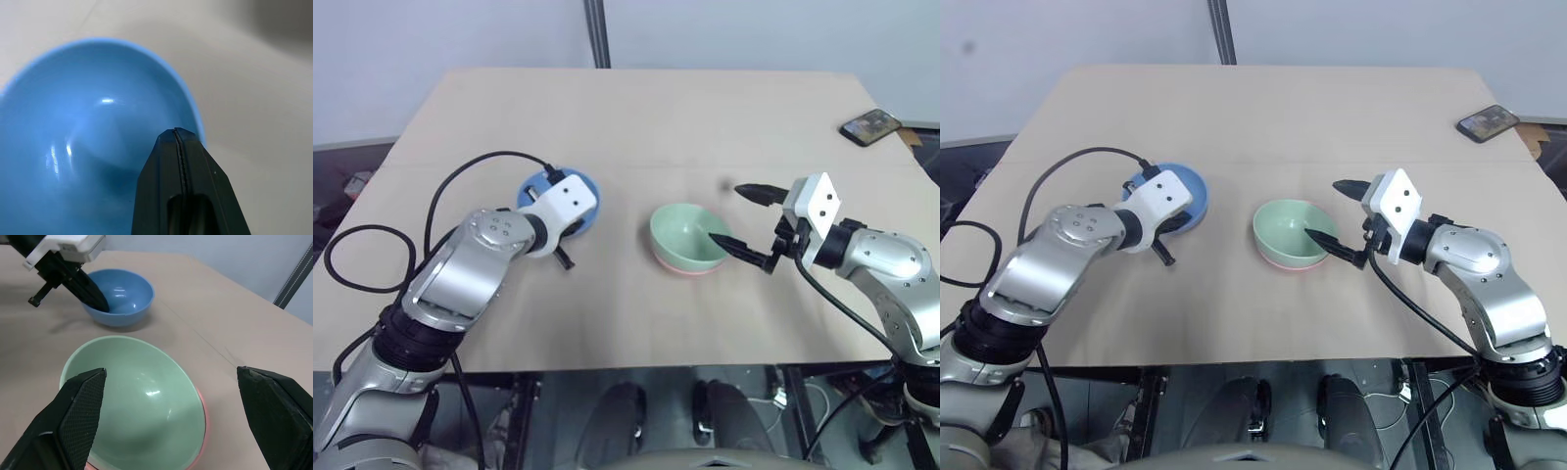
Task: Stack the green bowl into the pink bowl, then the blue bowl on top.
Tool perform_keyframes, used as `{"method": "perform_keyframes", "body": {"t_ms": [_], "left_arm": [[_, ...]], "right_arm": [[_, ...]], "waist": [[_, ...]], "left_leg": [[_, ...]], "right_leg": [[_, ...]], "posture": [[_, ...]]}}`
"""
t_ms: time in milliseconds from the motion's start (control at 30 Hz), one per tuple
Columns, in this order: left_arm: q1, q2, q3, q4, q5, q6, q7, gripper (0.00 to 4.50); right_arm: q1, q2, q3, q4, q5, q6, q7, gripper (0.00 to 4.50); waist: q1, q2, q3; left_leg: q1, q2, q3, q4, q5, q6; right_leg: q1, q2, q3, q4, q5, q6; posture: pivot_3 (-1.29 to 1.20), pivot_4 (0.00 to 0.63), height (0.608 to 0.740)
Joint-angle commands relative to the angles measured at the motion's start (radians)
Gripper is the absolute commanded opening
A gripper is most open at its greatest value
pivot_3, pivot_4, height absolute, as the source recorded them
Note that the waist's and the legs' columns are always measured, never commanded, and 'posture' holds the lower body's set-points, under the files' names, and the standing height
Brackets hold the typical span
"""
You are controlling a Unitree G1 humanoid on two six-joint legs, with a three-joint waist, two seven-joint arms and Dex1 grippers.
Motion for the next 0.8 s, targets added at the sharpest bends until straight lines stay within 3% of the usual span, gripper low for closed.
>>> {"method": "perform_keyframes", "body": {"t_ms": [33,167,233,600,700,733,800], "left_arm": [[0.000,0.035,0.067,-0.075,-0.013,0.003,-0.026,0.81],[-0.001,0.037,0.064,-0.077,0.007,0.032,-0.008,2.81],[-0.006,0.029,0.047,-0.076,0.017,0.062,0.007,3.60],[-0.028,-0.030,-0.051,-0.040,0.056,0.106,0.062,3.60],[-0.039,-0.052,-0.073,0.002,0.080,0.096,0.084,2.85],[-0.041,-0.054,-0.079,0.009,0.085,0.089,0.084,2.24],[-0.050,-0.063,-0.082,0.020,0.088,0.083,0.085,1.63]], "right_arm": [[0.005,-0.007,-0.029,-0.037,0.016,-0.016,-0.002,4.50],[-0.001,-0.002,-0.023,-0.027,0.015,-0.021,0.000,4.50],[-0.005,-0.002,-0.022,-0.021,0.015,-0.023,0.004,4.50],[-0.007,-0.009,-0.022,-0.011,0.011,-0.030,0.019,4.50],[-0.006,-0.009,-0.020,-0.014,0.009,-0.030,0.019,4.50],[-0.006,-0.009,-0.020,-0.016,0.010,-0.029,0.019,4.50],[-0.001,-0.011,-0.020,-0.022,0.013,-0.028,0.023,4.50]], "waist": [[0.000,0.000,0.000],[0.000,0.000,0.000],[0.000,0.000,0.000],[0.001,0.000,0.000],[0.000,0.000,0.000],[0.000,0.000,0.000],[0.000,0.000,0.000]], "left_leg": [[0.000,0.000,0.000,0.000,0.000,0.000],[0.000,0.000,0.000,0.000,0.000,0.000],[0.000,0.000,0.000,0.001,0.000,0.000],[0.000,0.000,0.000,0.001,0.000,0.000],[0.000,0.000,0.000,0.001,0.000,0.000],[0.000,0.000,0.000,0.001,0.000,0.000],[0.001,0.000,0.000,0.001,0.000,0.000]], "right_leg": [[0.000,0.000,0.000,0.000,0.000,0.000],[0.000,0.000,0.000,0.000,0.000,0.000],[0.000,0.001,0.000,0.001,0.000,0.000],[0.000,0.003,0.001,0.001,0.000,0.000],[0.000,0.003,0.001,0.001,0.000,0.000],[0.000,0.003,0.001,0.002,0.000,0.000],[0.000,0.003,0.001,0.002,0.000,0.000]], "posture": [[0.00,0.150,0.740],[0.00,0.150,0.740],[0.00,0.150,0.740],[0.00,0.150,0.740],[0.00,0.150,0.740],[0.00,0.150,0.740],[0.00,0.150,0.740]]}}
